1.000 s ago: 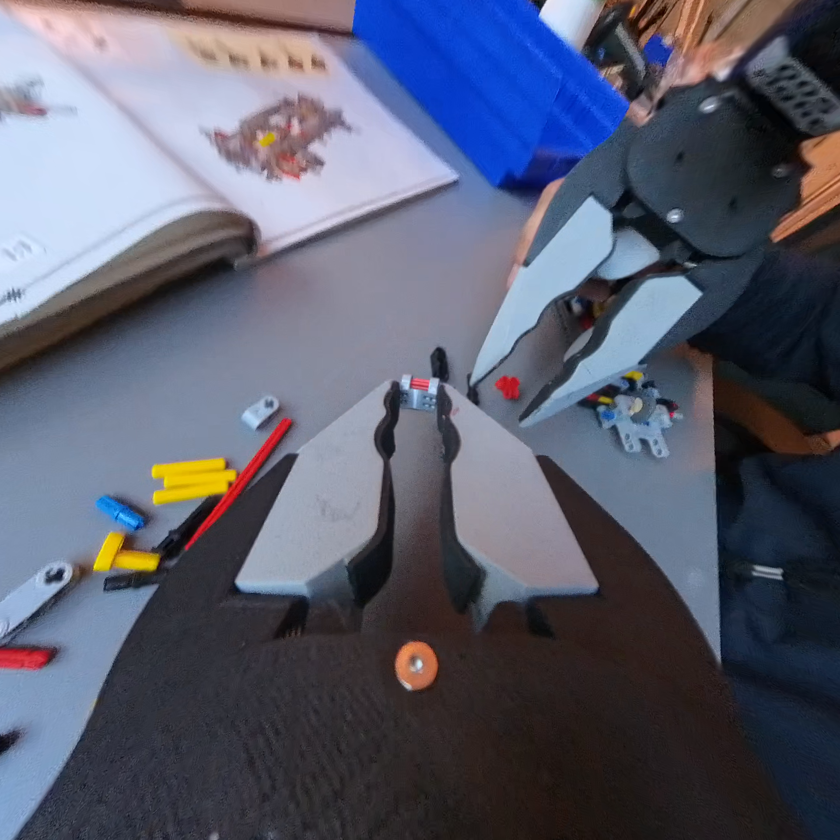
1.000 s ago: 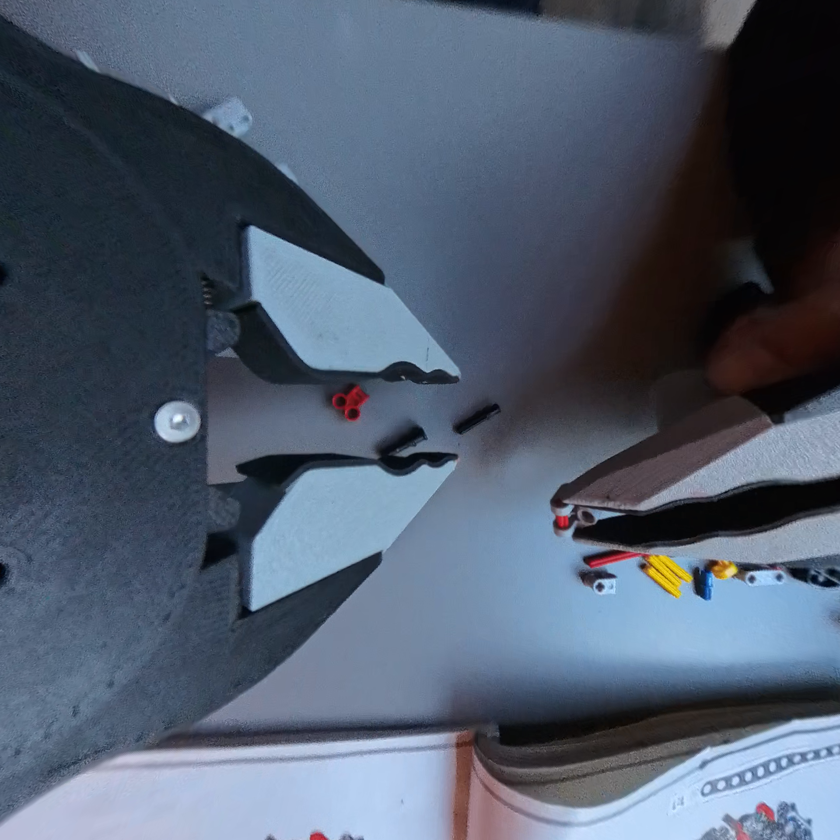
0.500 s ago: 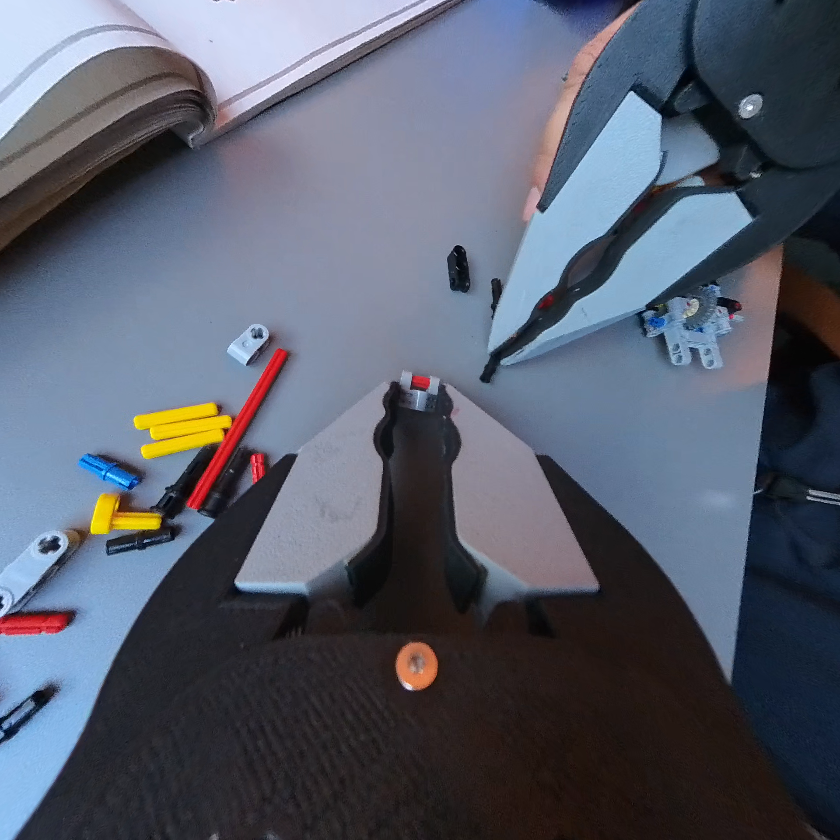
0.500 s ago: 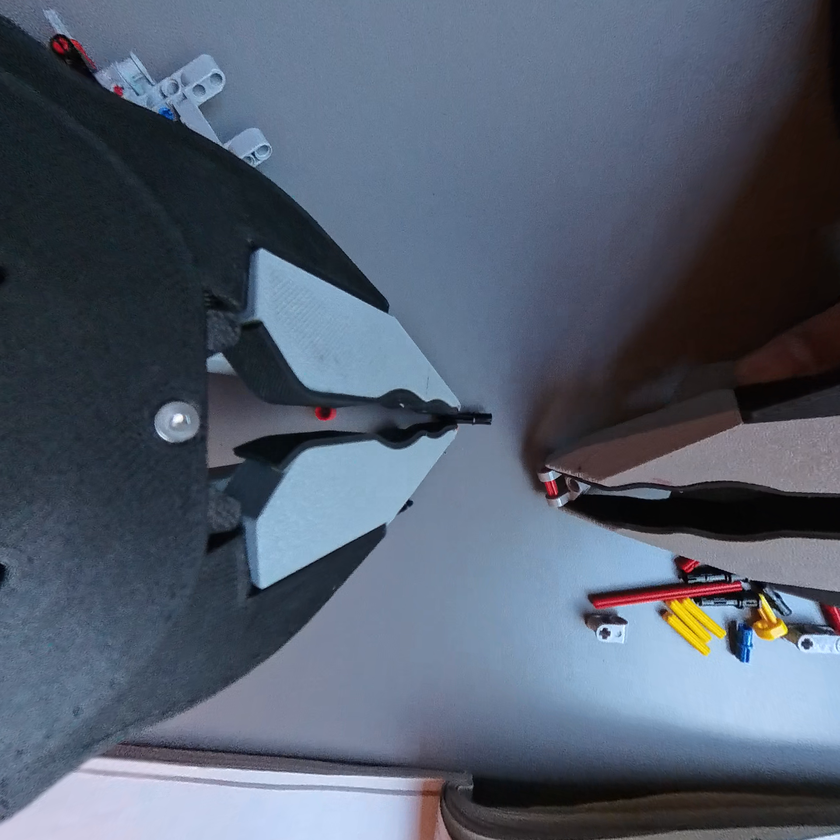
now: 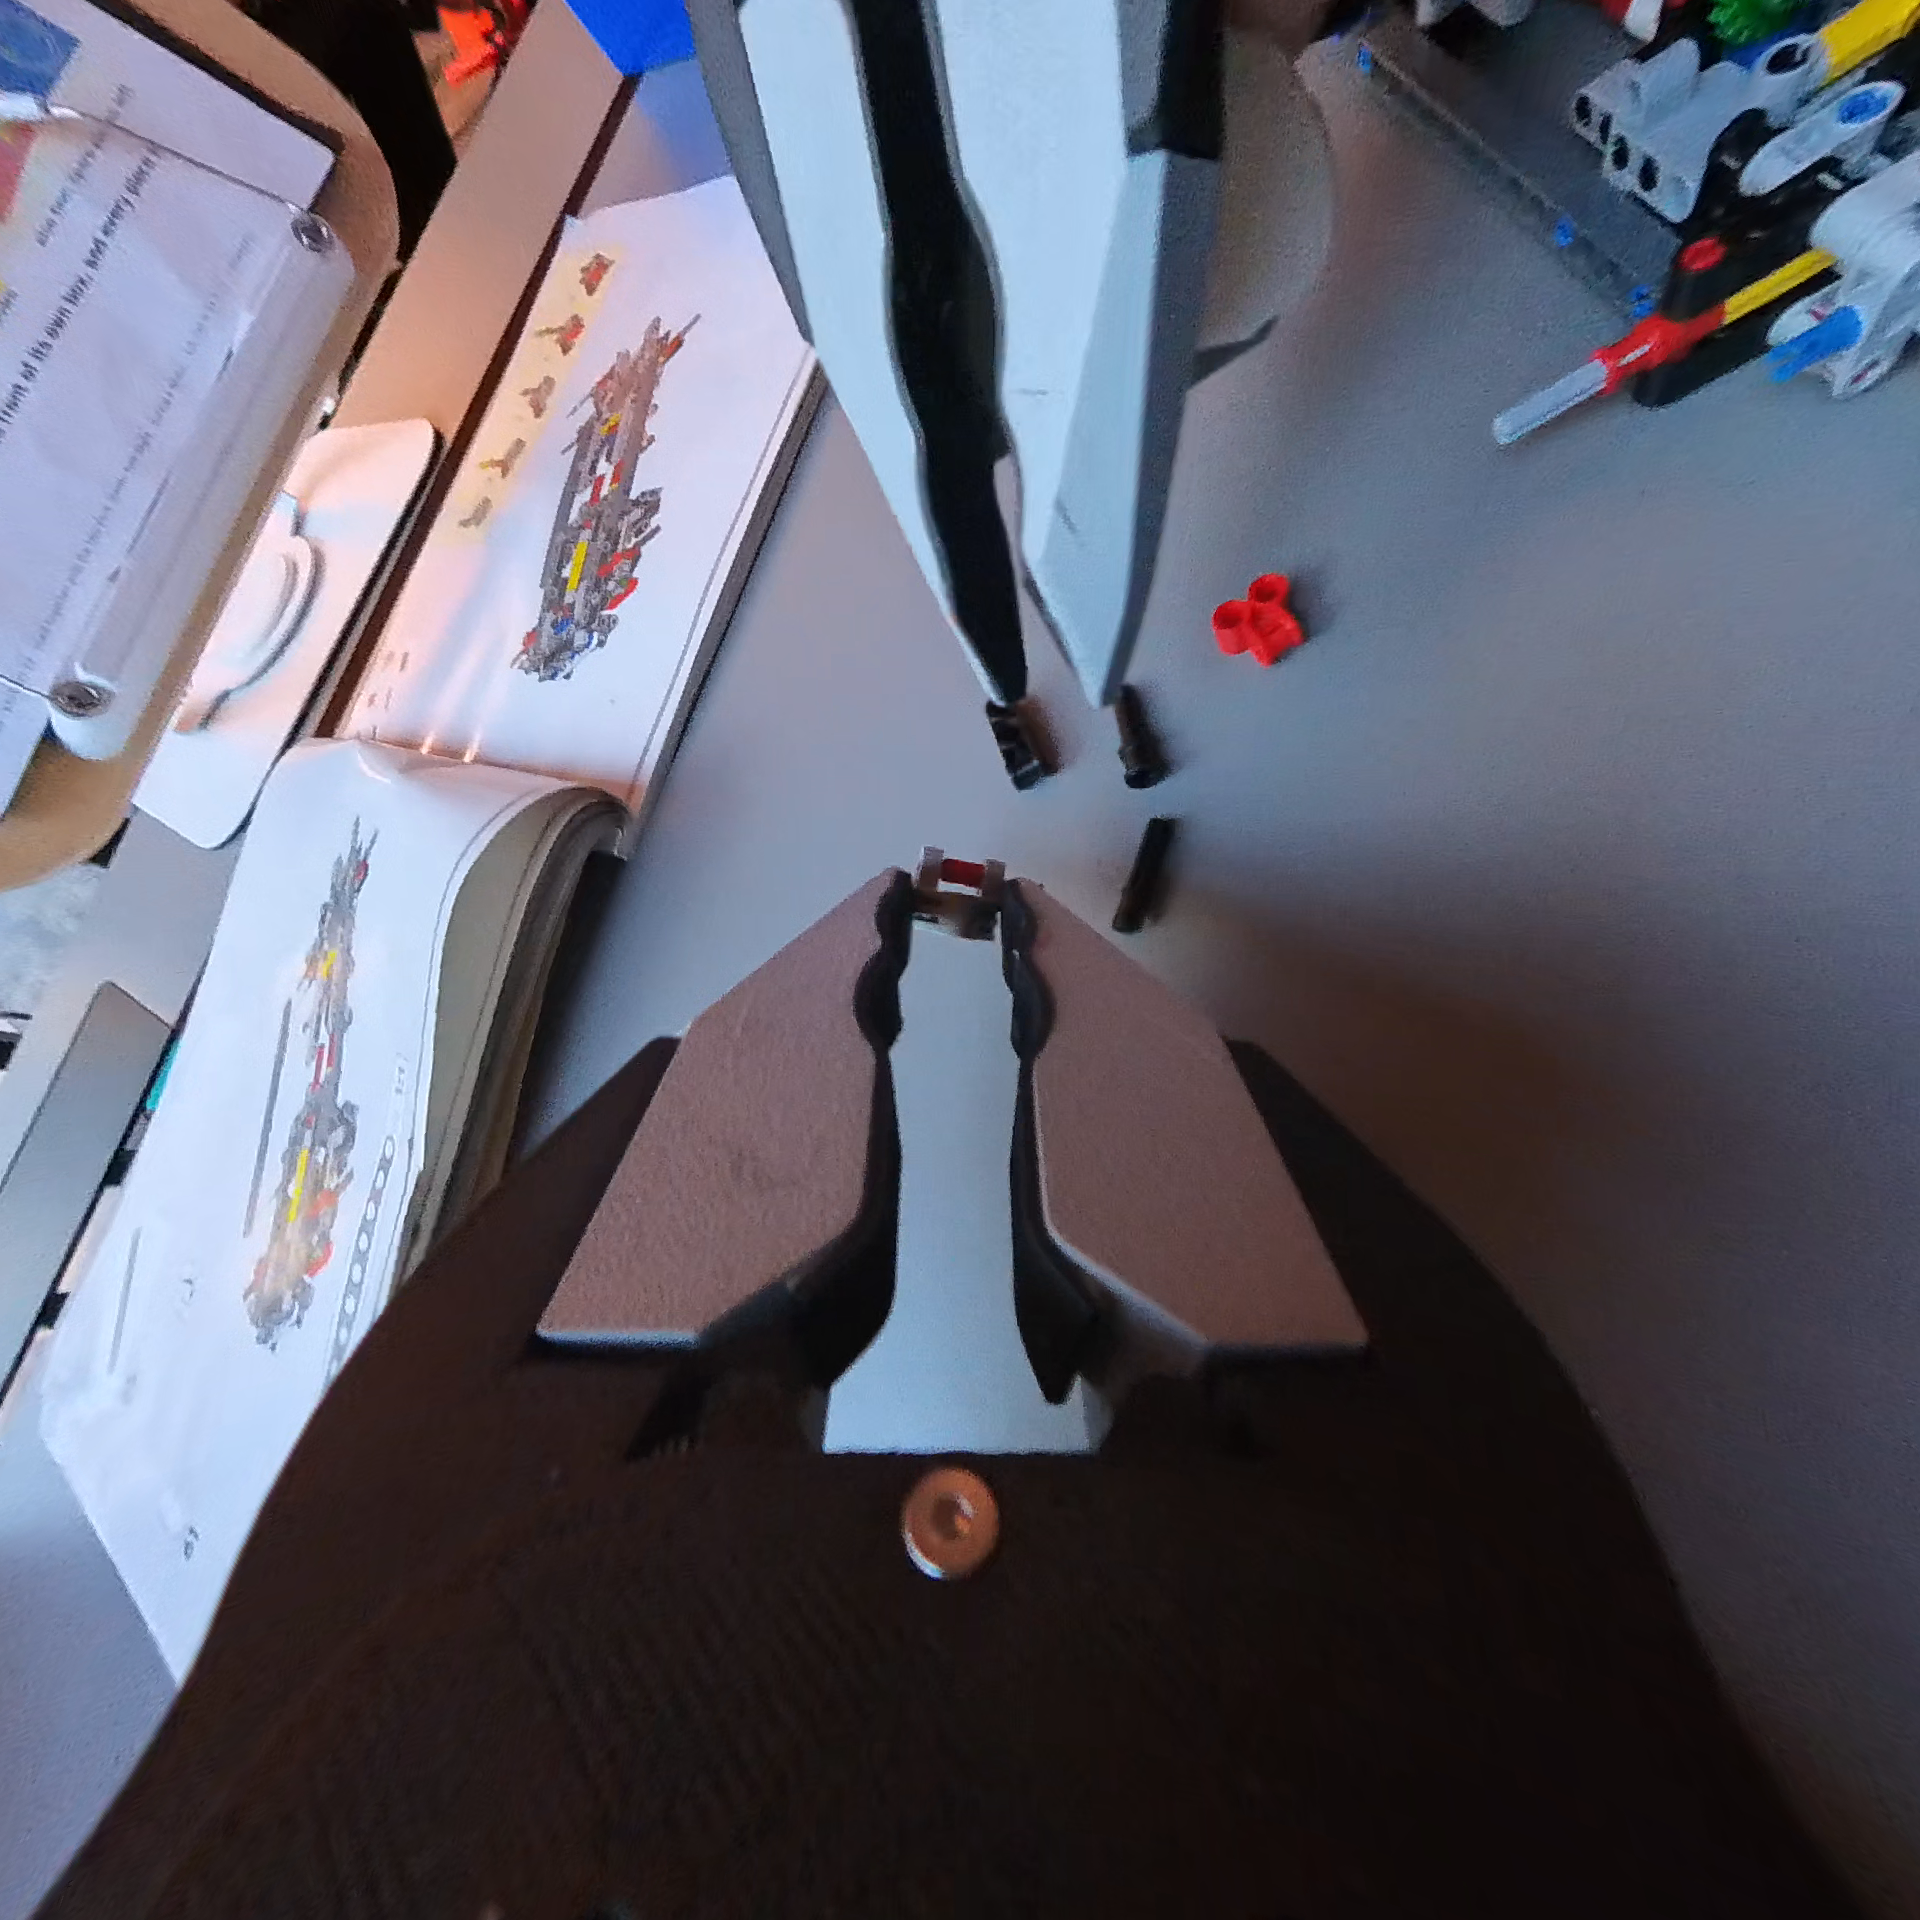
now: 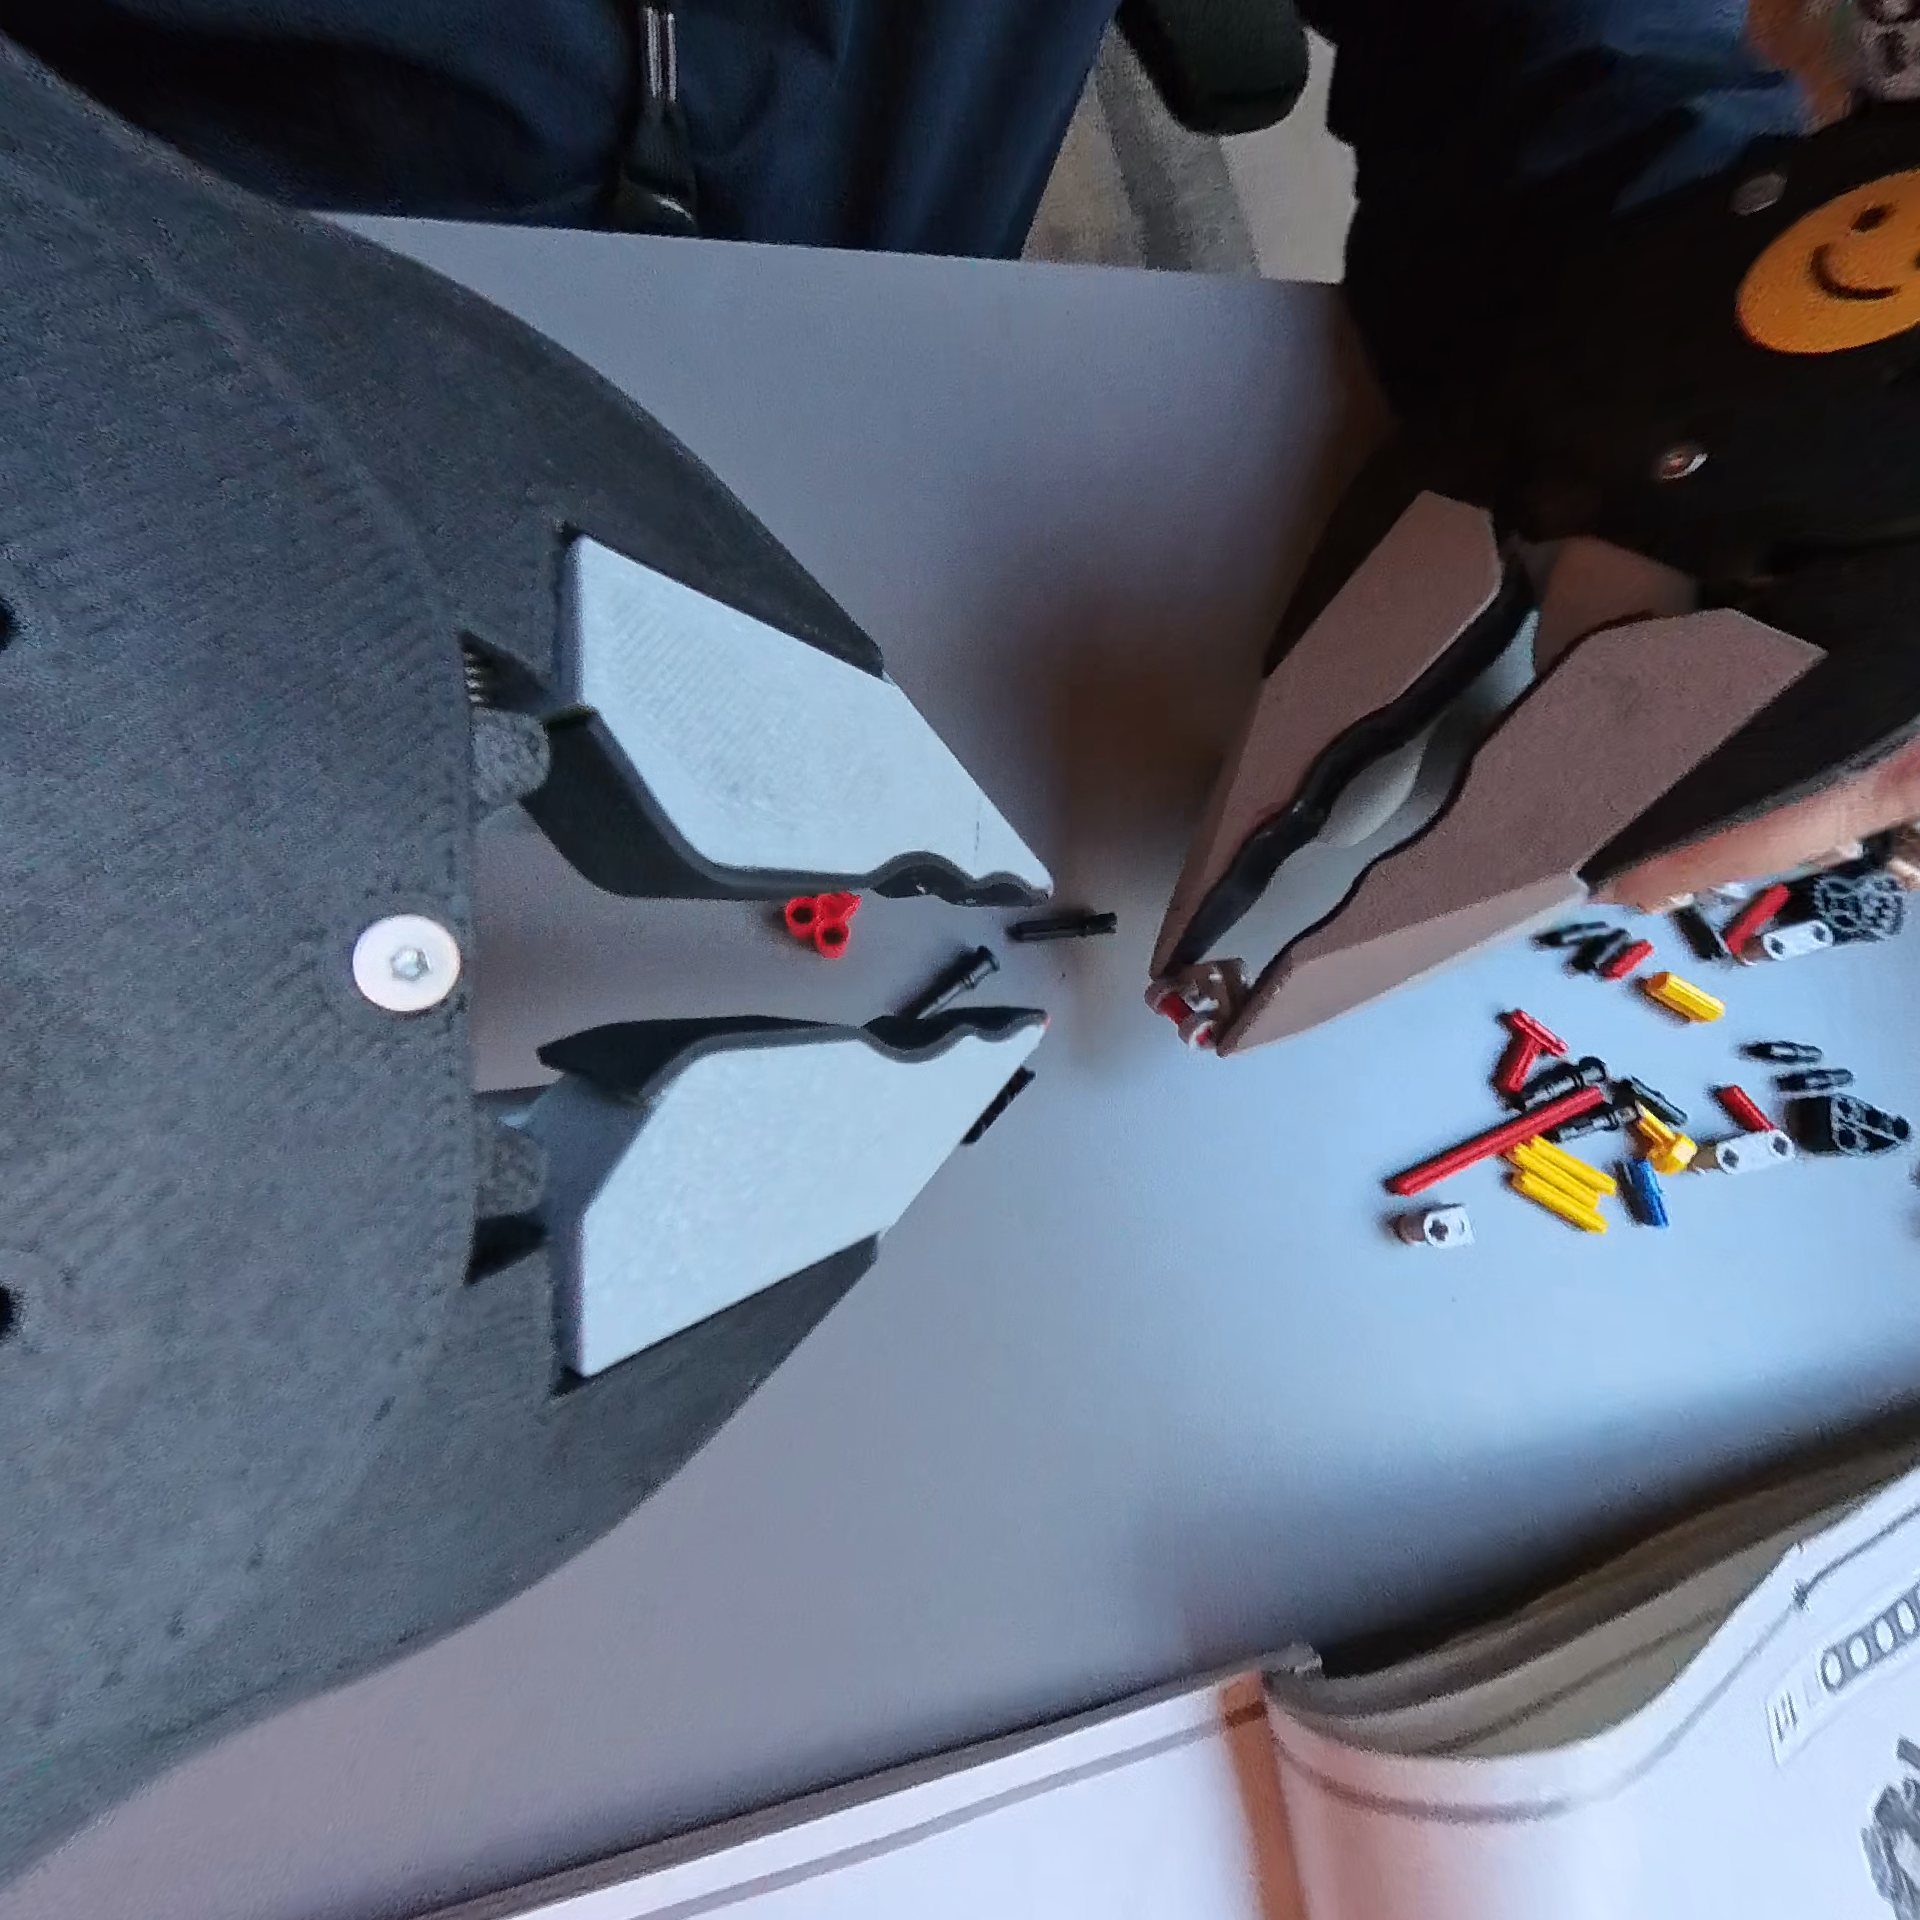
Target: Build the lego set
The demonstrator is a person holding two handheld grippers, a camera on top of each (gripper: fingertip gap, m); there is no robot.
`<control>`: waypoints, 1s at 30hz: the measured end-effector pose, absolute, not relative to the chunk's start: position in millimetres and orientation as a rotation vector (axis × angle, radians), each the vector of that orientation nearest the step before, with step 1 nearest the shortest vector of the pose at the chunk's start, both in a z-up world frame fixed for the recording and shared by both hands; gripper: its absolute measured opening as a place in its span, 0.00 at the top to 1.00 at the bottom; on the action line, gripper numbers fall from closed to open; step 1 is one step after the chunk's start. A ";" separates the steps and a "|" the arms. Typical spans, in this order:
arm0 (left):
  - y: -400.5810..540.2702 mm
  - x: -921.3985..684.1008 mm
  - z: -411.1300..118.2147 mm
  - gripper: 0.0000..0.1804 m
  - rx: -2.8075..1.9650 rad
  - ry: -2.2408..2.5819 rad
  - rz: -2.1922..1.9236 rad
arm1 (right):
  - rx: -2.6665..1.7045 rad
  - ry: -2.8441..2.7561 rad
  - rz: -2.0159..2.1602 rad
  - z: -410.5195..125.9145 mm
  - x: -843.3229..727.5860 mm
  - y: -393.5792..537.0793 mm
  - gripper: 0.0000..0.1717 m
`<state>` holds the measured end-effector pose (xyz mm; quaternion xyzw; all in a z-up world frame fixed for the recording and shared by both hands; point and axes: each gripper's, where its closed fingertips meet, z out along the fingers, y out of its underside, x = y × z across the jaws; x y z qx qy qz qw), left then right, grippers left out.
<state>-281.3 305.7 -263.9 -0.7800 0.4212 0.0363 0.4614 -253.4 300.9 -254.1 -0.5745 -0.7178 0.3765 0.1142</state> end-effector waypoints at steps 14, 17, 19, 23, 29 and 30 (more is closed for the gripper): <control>294.7 -244.1 -199.2 0.92 -1.347 1.162 0.395 | -1.742 -1.945 1.648 -206.2 -253.1 284.1 0.94; 294.5 -241.5 -203.5 0.92 -1.340 1.194 0.416 | -1.785 -1.932 1.692 -207.6 -252.6 281.9 0.94; 293.9 -240.8 -205.0 0.92 -1.336 1.209 0.427 | -1.822 -1.915 1.732 -208.9 -251.9 281.2 0.94; 294.2 -241.1 -206.2 0.92 -1.360 1.196 0.420 | -1.868 -1.890 1.743 -210.9 -252.2 282.1 0.96; 291.8 -240.8 -201.6 0.91 -1.352 1.173 0.407 | -1.909 -1.831 1.857 -205.6 -251.2 279.3 0.97; 291.4 -240.6 -202.6 0.91 -1.351 1.181 0.407 | -1.918 -1.830 1.859 -206.5 -250.6 278.9 0.97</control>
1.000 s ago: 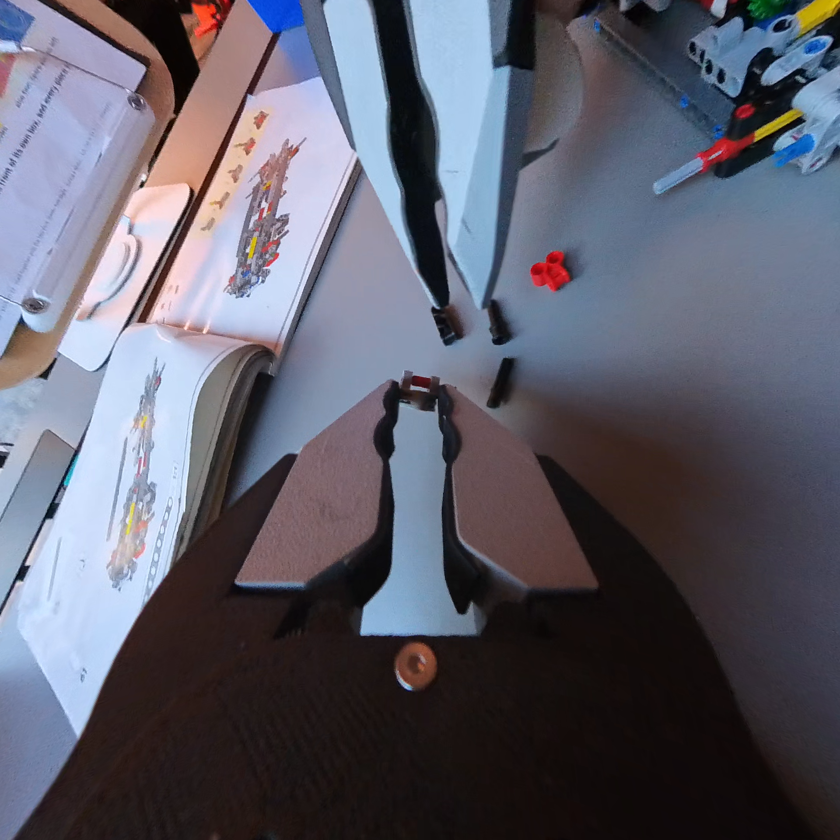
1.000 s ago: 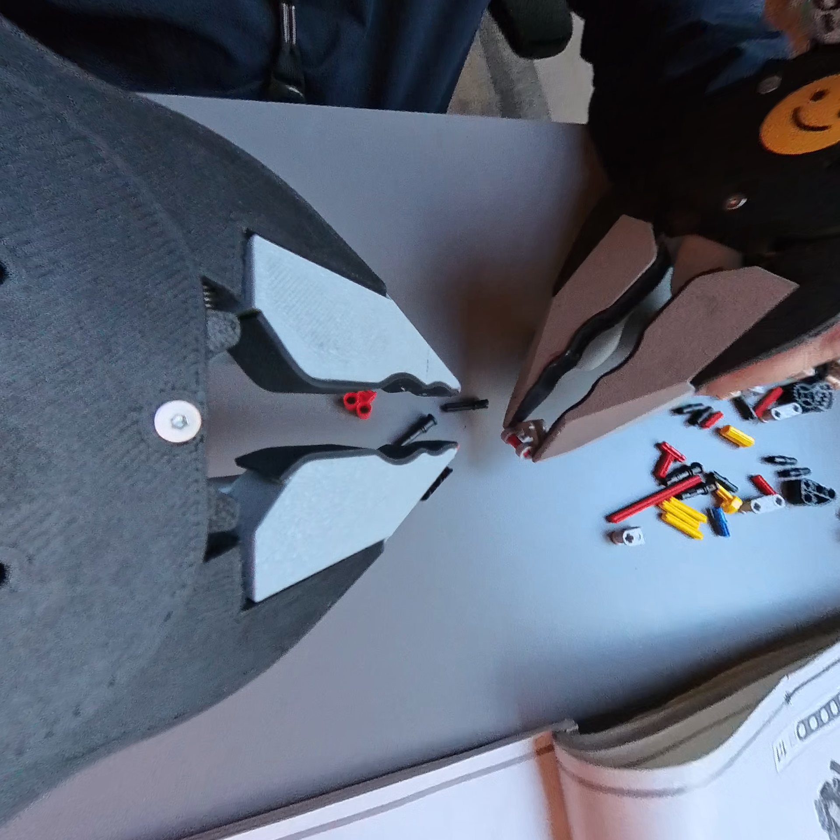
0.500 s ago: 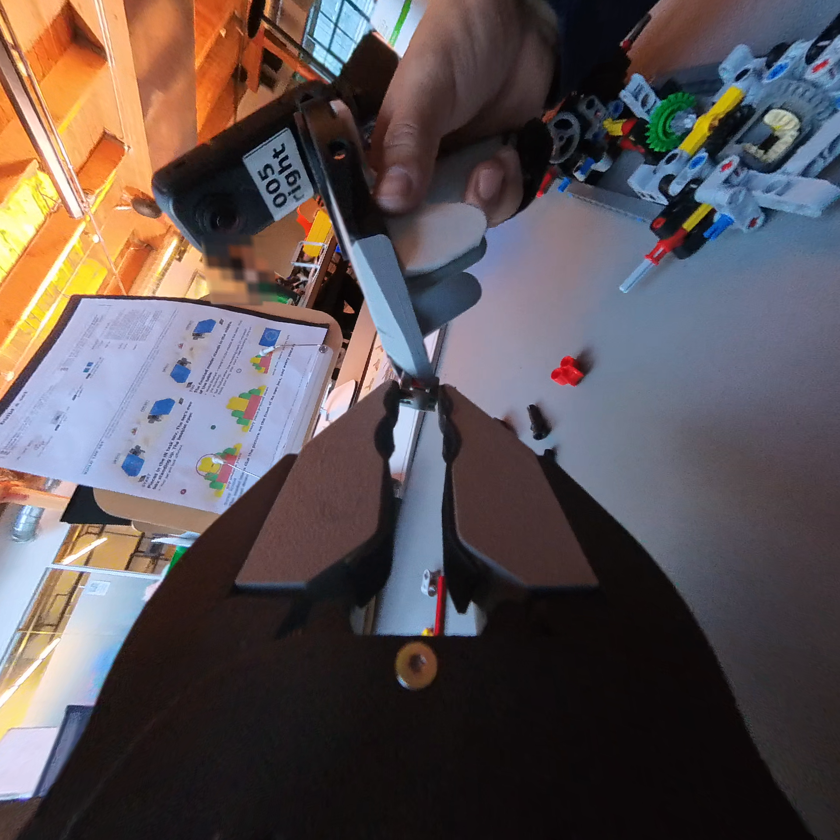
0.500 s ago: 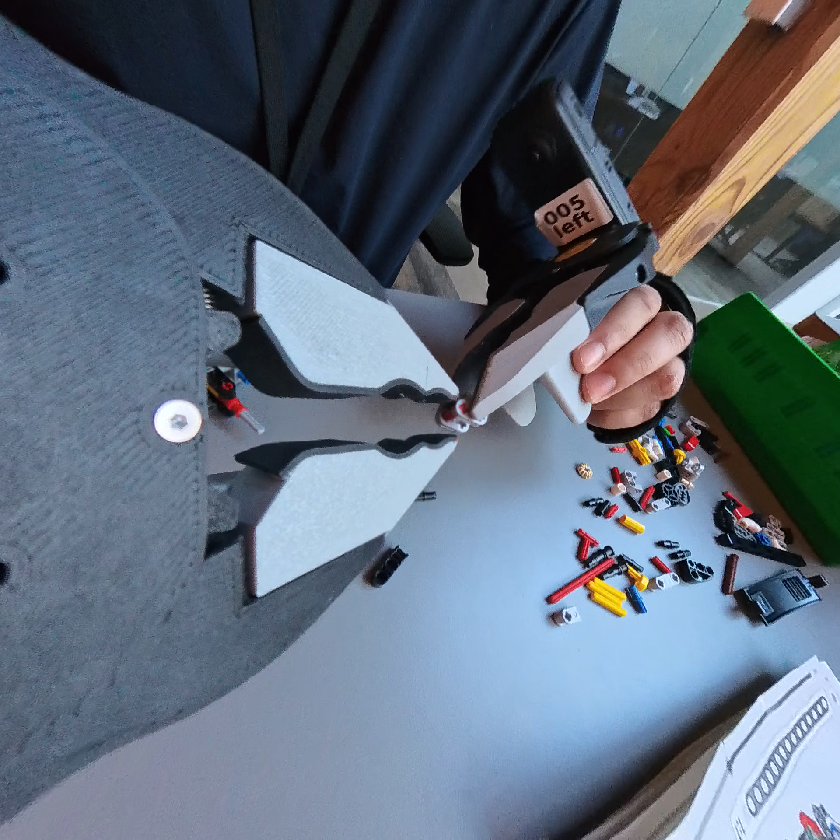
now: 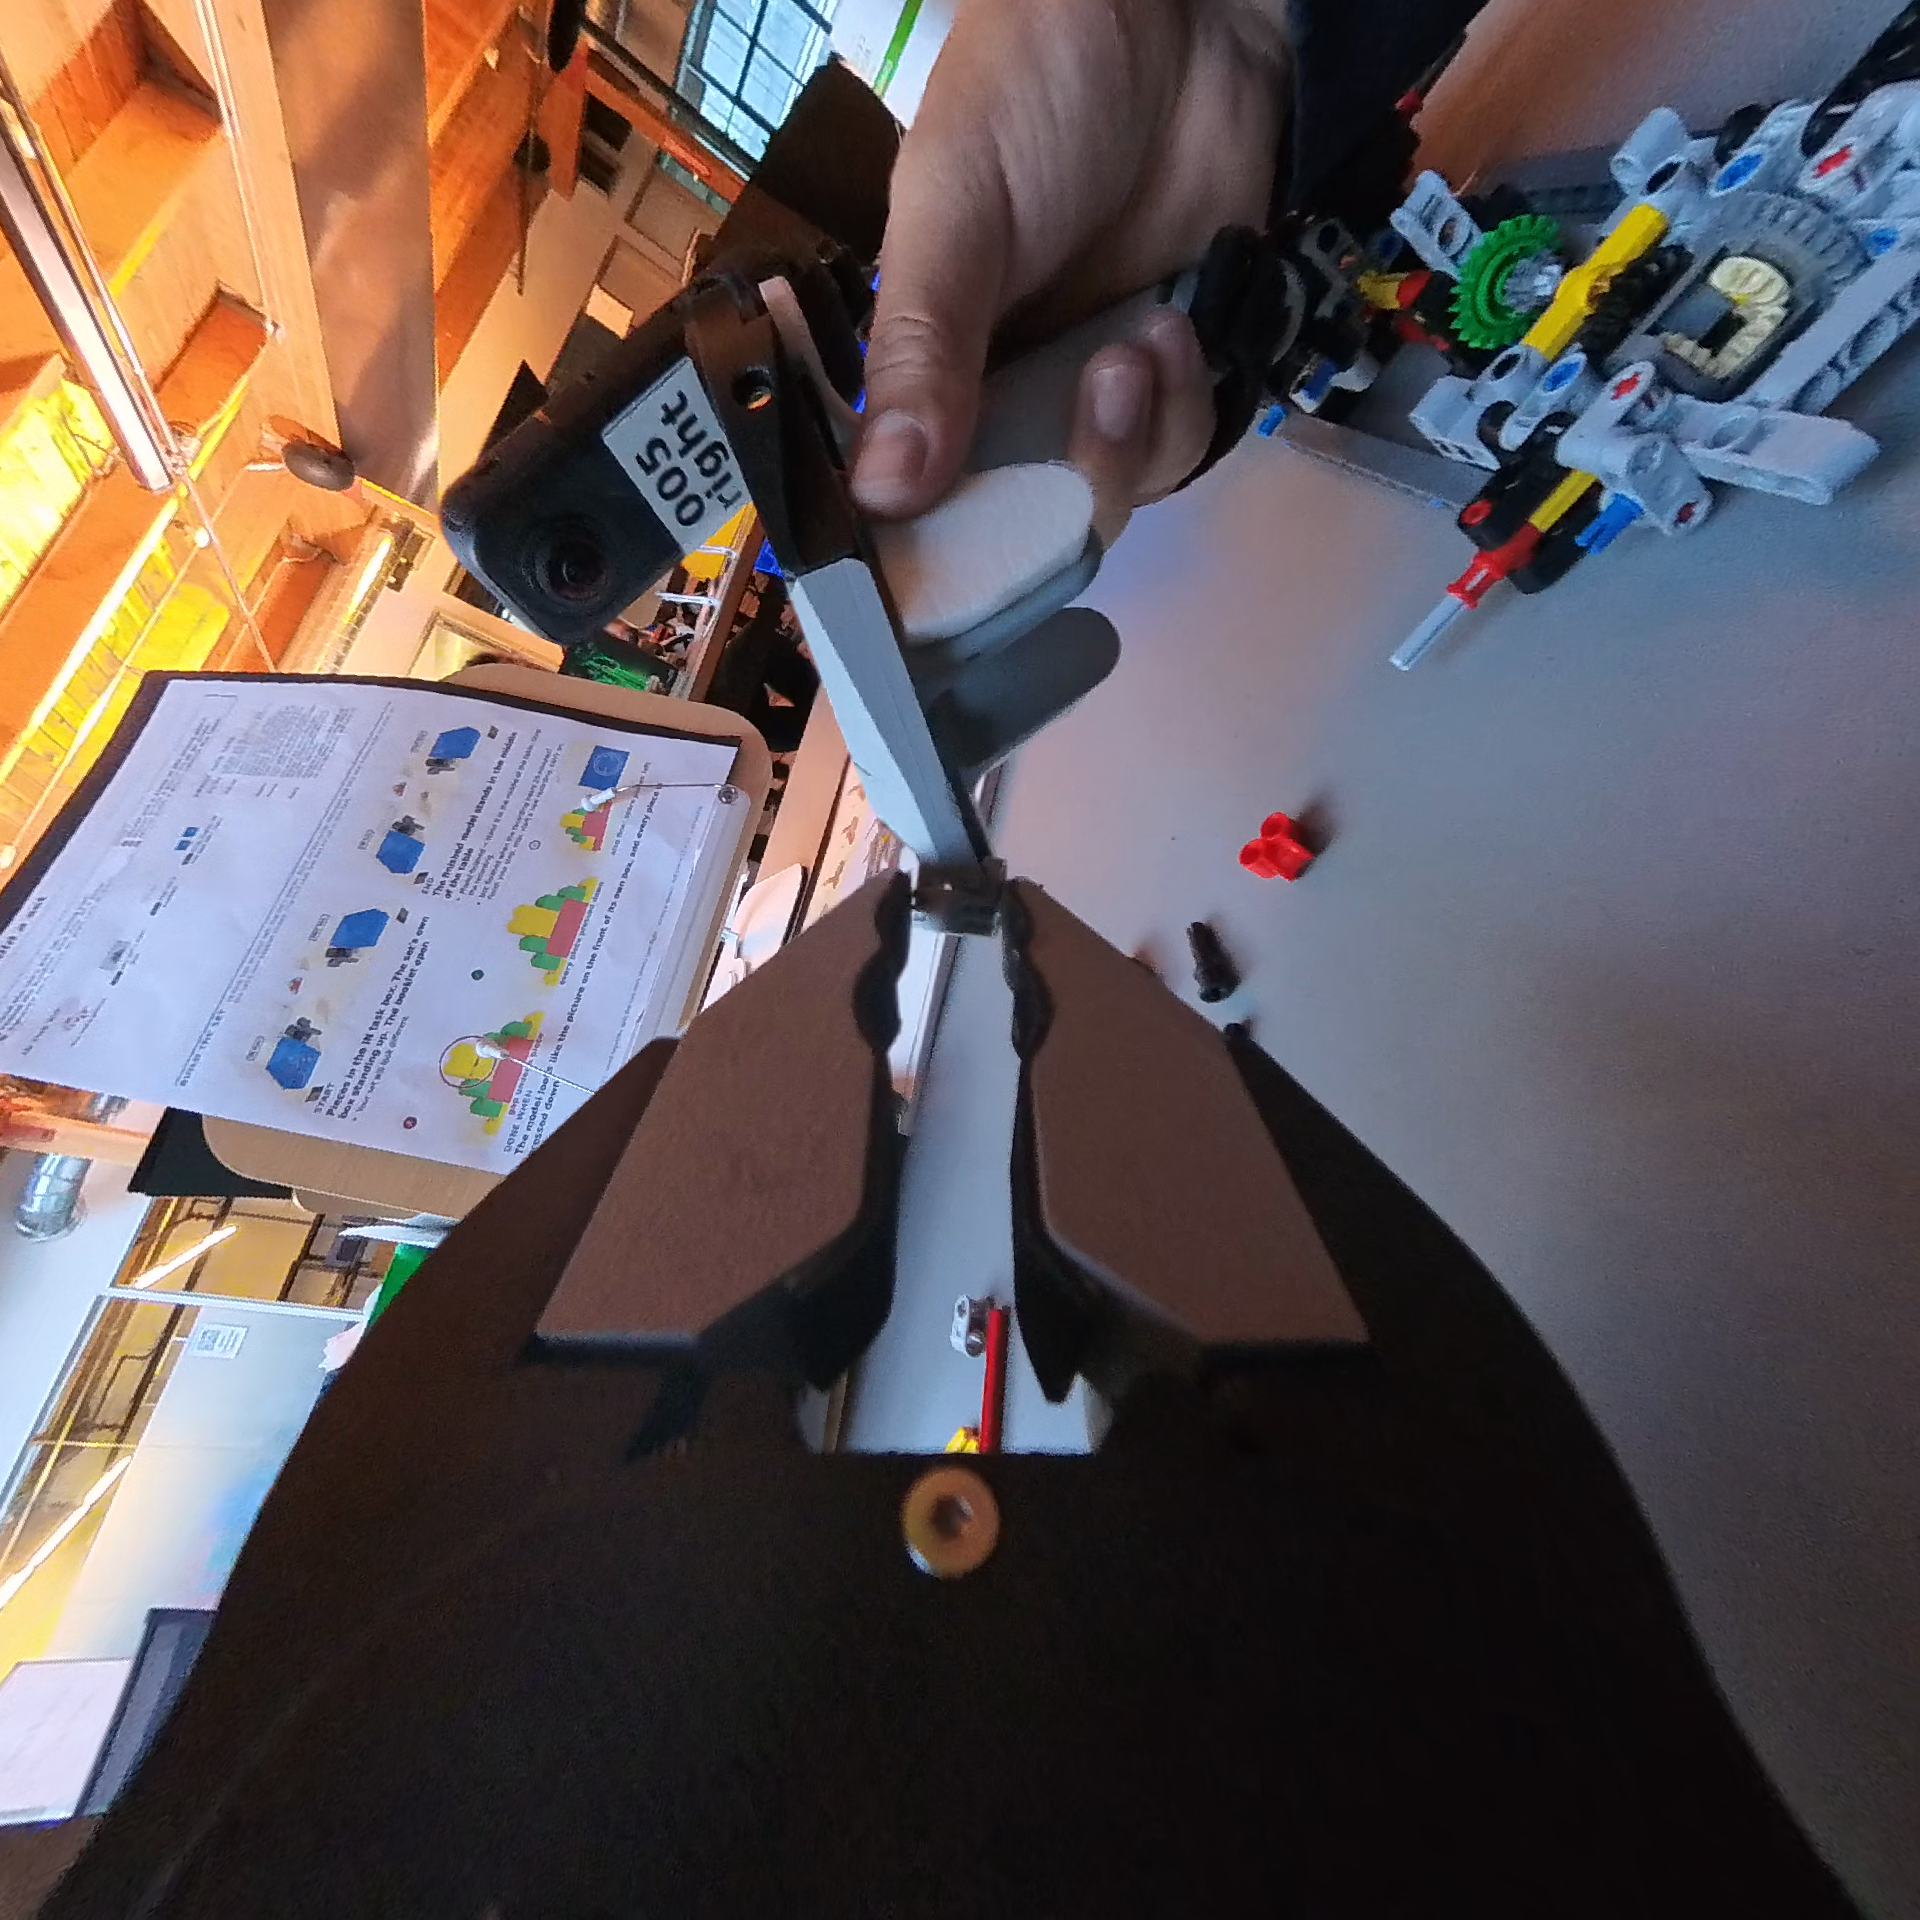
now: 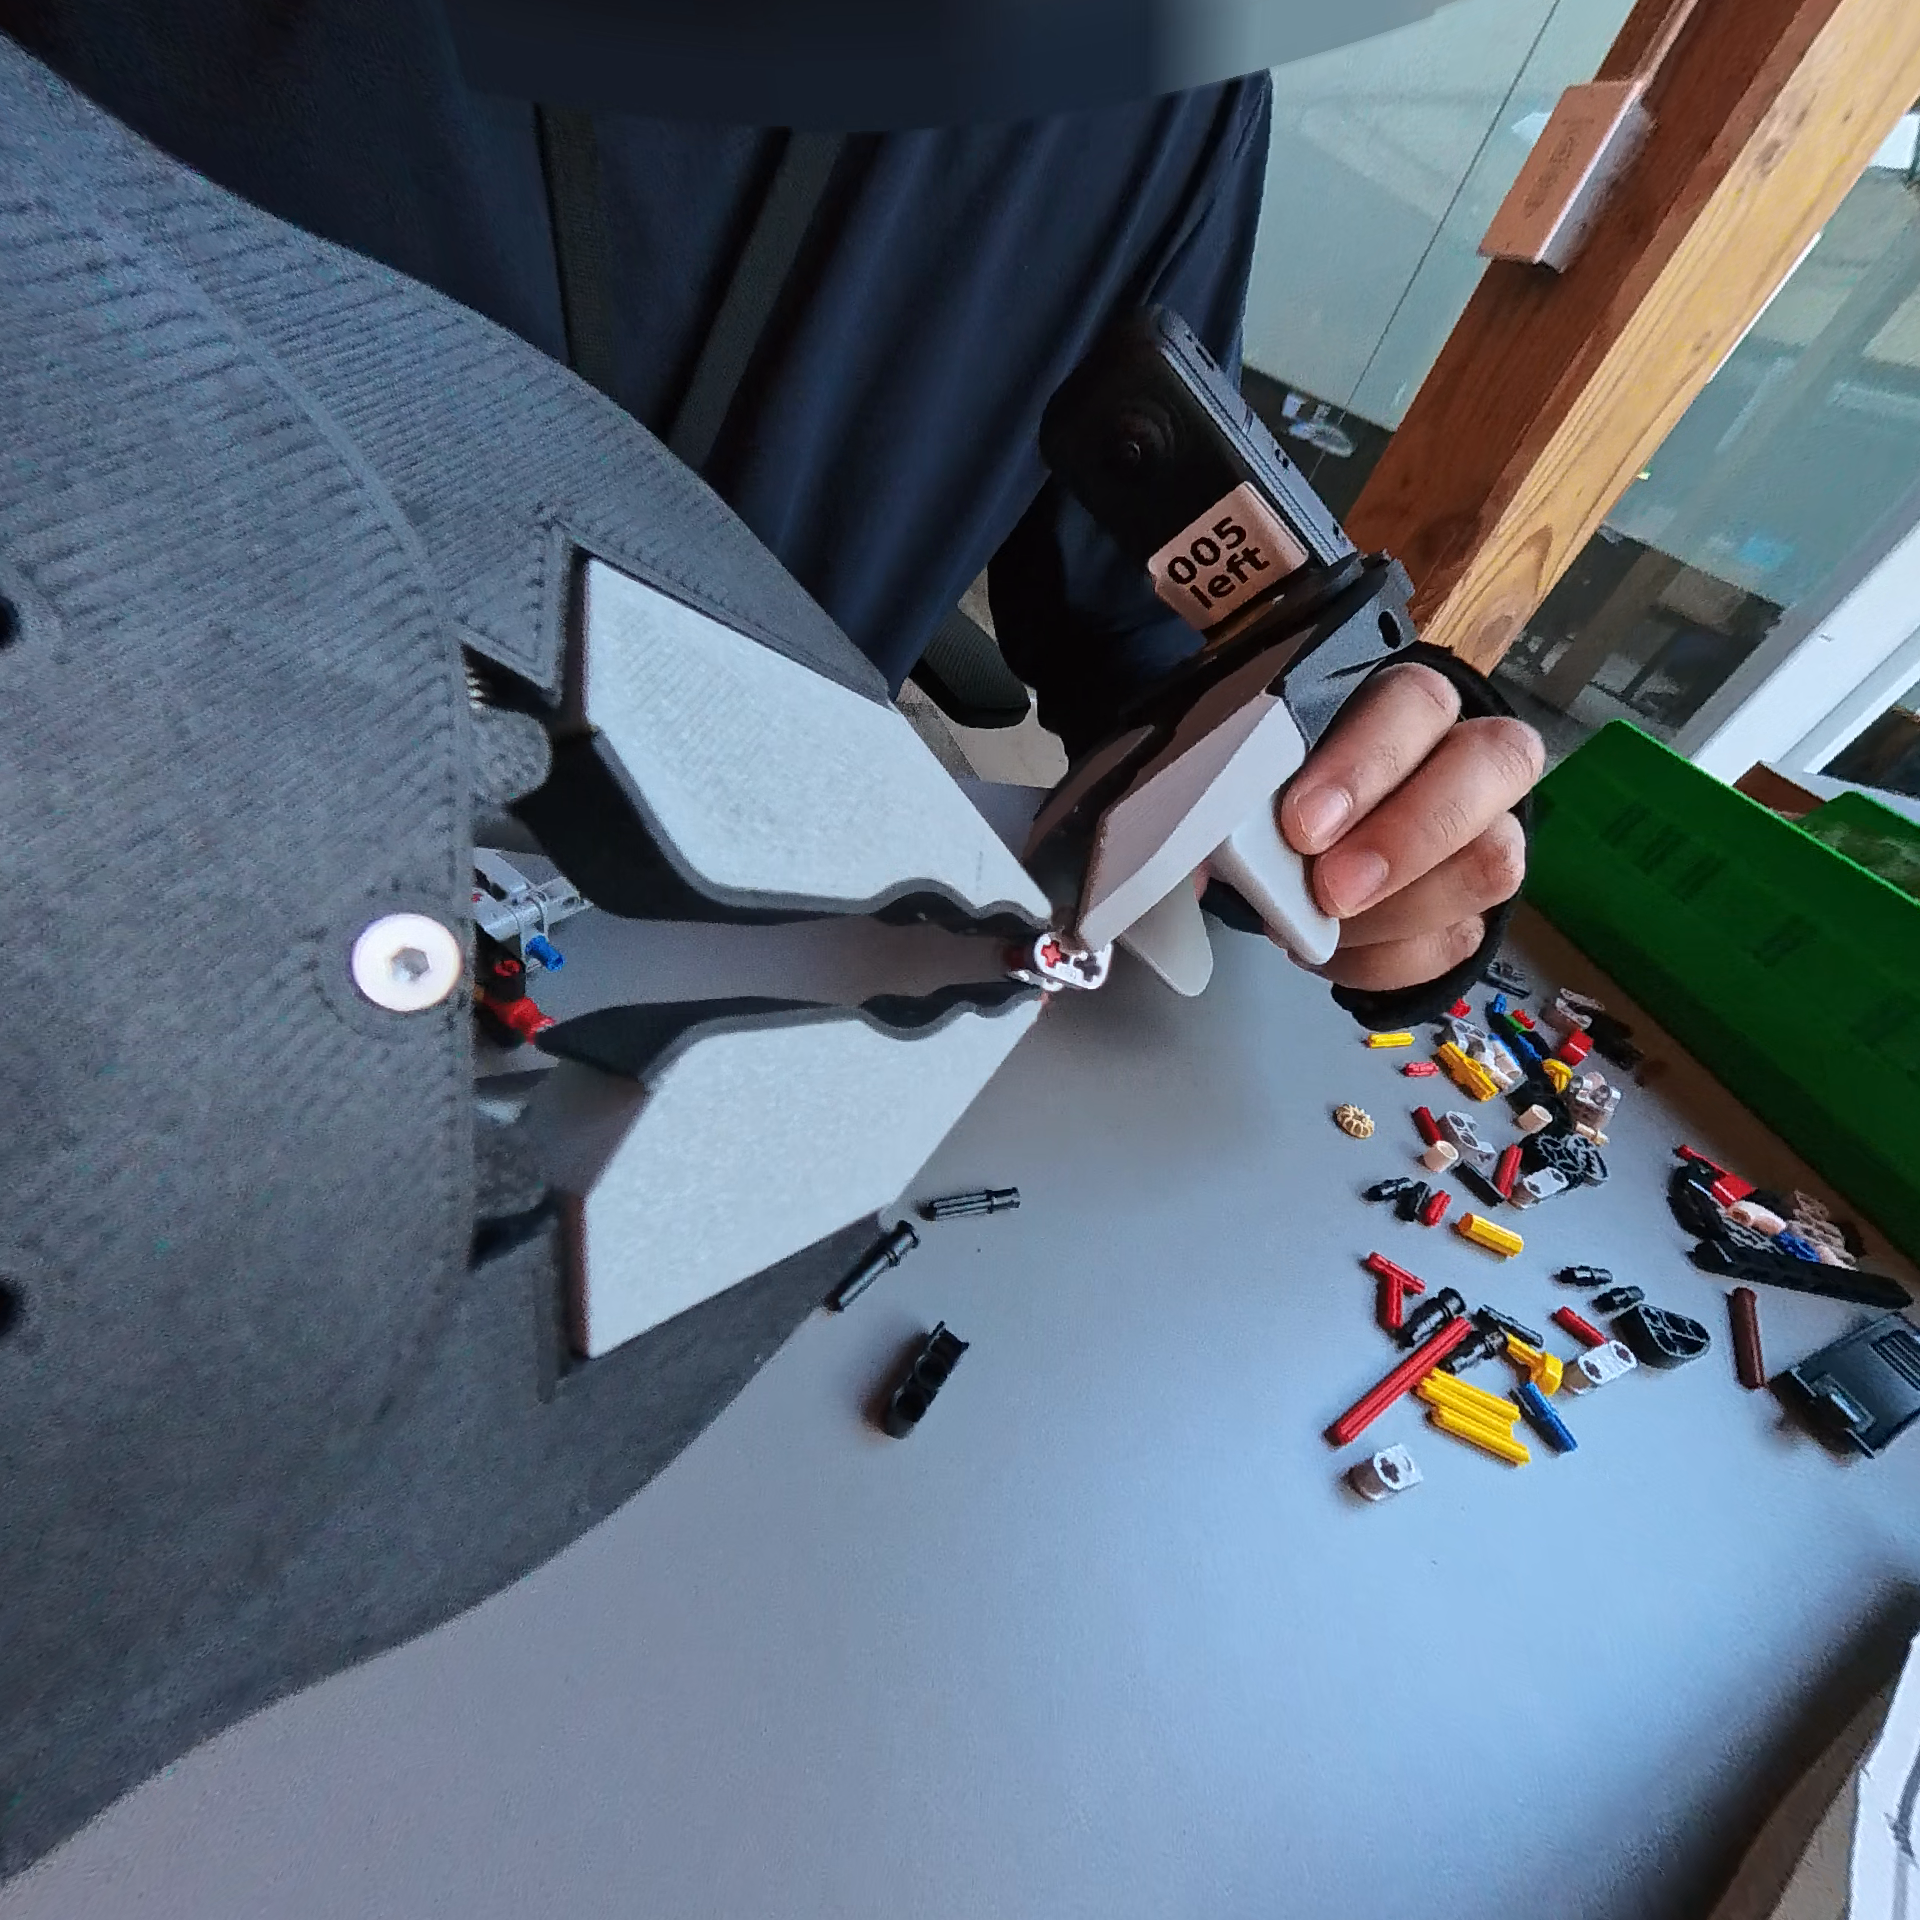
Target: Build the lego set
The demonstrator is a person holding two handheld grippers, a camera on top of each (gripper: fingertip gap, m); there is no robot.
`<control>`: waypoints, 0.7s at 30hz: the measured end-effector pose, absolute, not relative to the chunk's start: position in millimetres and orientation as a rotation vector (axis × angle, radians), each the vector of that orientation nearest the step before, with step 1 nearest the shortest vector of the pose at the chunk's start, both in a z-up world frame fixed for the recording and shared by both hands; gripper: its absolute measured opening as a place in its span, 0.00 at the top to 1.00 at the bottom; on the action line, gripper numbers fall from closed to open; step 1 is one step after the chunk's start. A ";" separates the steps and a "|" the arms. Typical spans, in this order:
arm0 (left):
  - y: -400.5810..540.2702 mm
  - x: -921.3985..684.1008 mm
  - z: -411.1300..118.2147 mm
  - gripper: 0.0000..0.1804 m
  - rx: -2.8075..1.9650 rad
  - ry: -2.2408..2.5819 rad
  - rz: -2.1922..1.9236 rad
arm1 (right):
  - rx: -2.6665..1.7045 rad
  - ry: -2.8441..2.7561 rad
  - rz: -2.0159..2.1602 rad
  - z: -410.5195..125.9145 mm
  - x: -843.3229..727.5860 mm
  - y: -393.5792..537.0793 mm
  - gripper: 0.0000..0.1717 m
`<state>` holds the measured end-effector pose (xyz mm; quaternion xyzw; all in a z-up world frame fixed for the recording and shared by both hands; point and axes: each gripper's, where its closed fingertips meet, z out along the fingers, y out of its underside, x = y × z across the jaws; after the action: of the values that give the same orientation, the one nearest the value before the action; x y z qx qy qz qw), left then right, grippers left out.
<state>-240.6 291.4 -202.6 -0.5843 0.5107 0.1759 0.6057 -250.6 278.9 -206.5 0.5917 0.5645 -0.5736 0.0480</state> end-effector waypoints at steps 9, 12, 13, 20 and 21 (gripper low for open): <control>289.2 -240.7 -203.3 0.92 -1.349 1.203 0.455 | 1.841 1.757 -1.722 -208.2 -249.7 278.5 0.97; 284.7 -237.4 -207.7 0.92 -1.369 1.258 0.399 | 1.824 1.797 -1.681 -212.4 -246.6 274.4 0.97; 281.8 -235.2 -210.3 0.92 -1.379 1.292 0.351 | 1.815 1.815 -1.654 -214.4 -244.6 272.4 0.97; 272.1 -223.0 -206.8 0.92 -1.307 1.467 0.319 | 1.706 1.794 -1.634 -207.5 -234.1 262.9 0.95; 271.8 -222.2 -207.9 0.92 -1.317 1.484 0.310 | 1.713 1.815 -1.625 -209.0 -232.6 262.8 0.96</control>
<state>-222.2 271.8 -207.9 -0.5532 0.6234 0.1304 0.5369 -232.6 262.8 -209.0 0.5732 0.6074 -0.5439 0.0817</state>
